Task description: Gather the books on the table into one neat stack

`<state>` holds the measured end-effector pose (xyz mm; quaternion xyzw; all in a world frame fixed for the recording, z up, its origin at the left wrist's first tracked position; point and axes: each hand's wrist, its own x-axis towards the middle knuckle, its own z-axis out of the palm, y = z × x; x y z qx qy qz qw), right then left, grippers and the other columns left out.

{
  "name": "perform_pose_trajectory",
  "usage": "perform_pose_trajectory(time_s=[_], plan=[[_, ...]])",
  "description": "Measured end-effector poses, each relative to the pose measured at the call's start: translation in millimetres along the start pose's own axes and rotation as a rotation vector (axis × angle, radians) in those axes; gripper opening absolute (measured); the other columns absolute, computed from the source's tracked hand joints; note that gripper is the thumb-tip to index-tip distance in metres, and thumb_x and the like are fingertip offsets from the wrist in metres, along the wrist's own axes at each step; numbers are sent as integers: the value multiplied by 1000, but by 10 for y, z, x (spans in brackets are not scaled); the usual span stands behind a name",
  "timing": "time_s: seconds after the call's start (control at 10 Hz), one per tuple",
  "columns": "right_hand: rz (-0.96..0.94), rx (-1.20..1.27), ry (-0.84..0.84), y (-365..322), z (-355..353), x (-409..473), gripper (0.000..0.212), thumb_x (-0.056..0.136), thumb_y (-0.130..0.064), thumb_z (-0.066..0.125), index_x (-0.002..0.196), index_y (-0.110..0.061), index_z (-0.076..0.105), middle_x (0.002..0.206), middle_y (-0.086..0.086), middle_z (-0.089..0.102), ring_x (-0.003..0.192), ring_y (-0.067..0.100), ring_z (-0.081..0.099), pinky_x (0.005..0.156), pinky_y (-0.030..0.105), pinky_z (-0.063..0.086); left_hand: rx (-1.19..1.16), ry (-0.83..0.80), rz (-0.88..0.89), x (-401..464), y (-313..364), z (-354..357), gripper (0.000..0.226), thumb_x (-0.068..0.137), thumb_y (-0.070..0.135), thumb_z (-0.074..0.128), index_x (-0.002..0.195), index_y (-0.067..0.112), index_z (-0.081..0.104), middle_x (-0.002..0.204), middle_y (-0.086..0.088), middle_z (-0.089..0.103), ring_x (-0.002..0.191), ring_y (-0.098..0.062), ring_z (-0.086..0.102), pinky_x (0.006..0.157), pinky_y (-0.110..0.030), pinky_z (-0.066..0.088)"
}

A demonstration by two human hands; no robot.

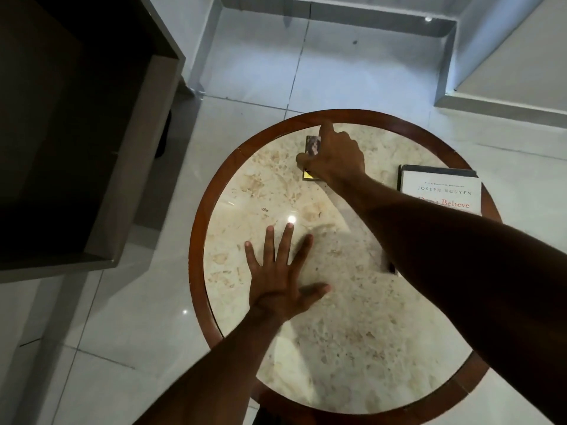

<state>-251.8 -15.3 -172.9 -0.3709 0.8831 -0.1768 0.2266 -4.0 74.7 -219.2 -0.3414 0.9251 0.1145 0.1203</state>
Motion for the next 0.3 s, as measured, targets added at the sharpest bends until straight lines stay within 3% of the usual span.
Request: perform_pose_trajectory(time_s=[0.2,0.3], plan=[[36,22,-16,138,55,16,79,69,-62,66,130,-16,43,108,11,68,95,34,67,74,41,56,-30,18,25,25,-3,158,106,75,97,28,163,39,10,173,-7,13,157,-40,13,118,-75,8],[58,182,179,234,-22,-74,78,72,-69,63,127,-16,47,97,4,66,80,20,57,71,32,43,-34,9,29,39,-75,151,106,75,98,29,162,40,10,174,-6,12,158,-40,11,118,-73,2]])
